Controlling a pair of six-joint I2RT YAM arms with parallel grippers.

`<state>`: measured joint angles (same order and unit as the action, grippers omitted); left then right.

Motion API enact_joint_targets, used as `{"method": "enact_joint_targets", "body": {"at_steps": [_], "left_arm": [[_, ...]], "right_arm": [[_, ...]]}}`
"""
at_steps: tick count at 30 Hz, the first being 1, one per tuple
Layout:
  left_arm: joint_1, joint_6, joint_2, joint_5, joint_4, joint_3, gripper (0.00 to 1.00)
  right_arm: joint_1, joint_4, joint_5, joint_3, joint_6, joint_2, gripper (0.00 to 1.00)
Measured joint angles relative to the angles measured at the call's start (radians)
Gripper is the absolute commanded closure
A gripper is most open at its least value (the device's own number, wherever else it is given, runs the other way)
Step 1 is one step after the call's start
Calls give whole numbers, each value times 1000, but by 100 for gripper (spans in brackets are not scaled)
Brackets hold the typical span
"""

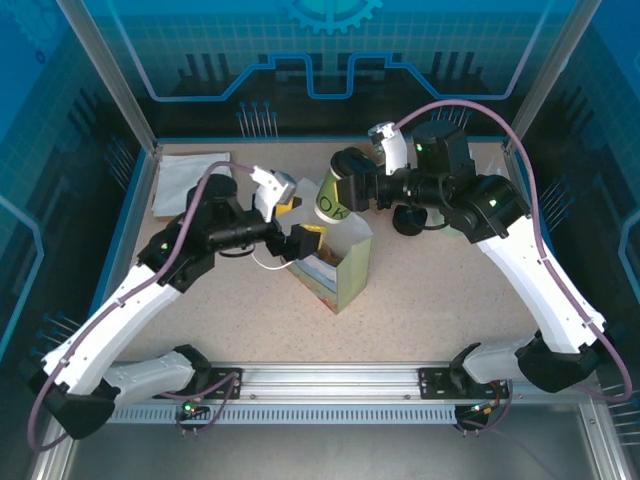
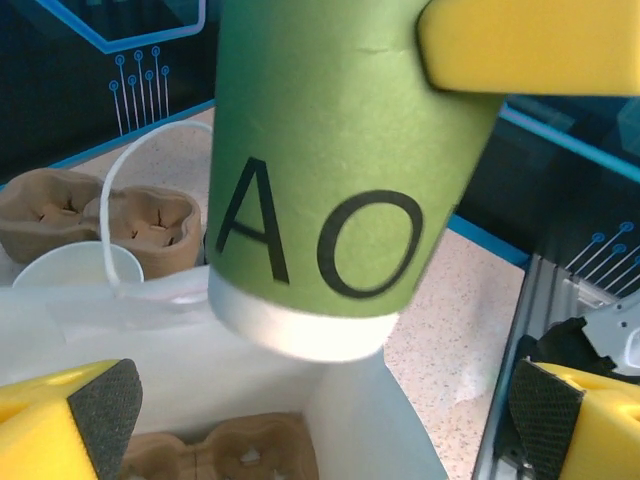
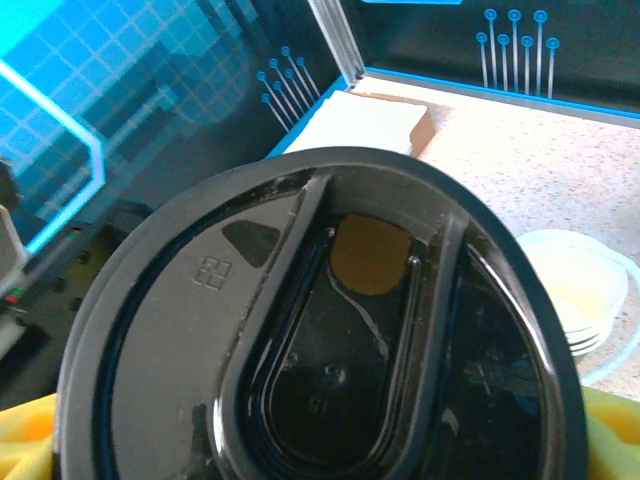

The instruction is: Pack the takeout coffee

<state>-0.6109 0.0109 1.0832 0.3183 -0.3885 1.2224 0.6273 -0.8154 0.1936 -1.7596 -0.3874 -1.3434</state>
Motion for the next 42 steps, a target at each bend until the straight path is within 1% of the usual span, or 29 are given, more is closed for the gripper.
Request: {"method": "enact_joint_targets", "body": {"at_steps": [4, 9, 12, 14, 19, 20, 23, 25, 26, 27, 28, 30, 32, 34, 37, 42], "left_arm": [[-40, 67, 40, -55, 22, 15, 1], [-61, 111, 76, -98, 37, 45, 3], [-70, 131, 93, -111, 50, 61, 9], [-76, 148, 102, -116, 59, 69, 15], [-86, 173, 110, -121, 58, 79, 36], [-86, 176, 110, -121, 58, 79, 38], [-86, 179, 110, -122, 56, 79, 42], [-86, 179, 111, -122, 56, 79, 43], [-86, 180, 111, -121, 55, 79, 43], [-86, 180, 111, -121, 55, 79, 43], [-86, 180, 111, -121, 56, 79, 43], [-86, 184, 111, -121, 54, 79, 43], [-87, 202, 112, -121, 50, 79, 43], [-87, 221, 114, -124, 50, 79, 43], [-88, 252, 114, -131, 51, 79, 43], [-95, 306, 114, -139, 50, 79, 43]], "right_arm": [[0, 7, 32, 0, -24, 0, 40], [0, 10, 68, 0, -53, 0, 40], [0, 13, 82, 0, -66, 0, 40], [0, 17, 89, 0, -72, 0, 40], [-3, 23, 92, 3, -84, 0, 39], [-5, 24, 93, 5, -84, 1, 38], [-6, 24, 98, 9, -88, 1, 37], [-7, 24, 99, 9, -88, 1, 35], [-8, 23, 100, 9, -89, 1, 34], [-11, 22, 104, 9, -90, 1, 26], [-14, 20, 111, 9, -92, 1, 23], [-23, 10, 129, 9, -95, 0, 10], [-36, -14, 155, 5, -98, 0, 3], [-51, -48, 181, -7, -106, -2, 0], [-86, -105, 229, -32, -111, -6, 0], [-115, -185, 314, -74, -114, -29, 0]]}}
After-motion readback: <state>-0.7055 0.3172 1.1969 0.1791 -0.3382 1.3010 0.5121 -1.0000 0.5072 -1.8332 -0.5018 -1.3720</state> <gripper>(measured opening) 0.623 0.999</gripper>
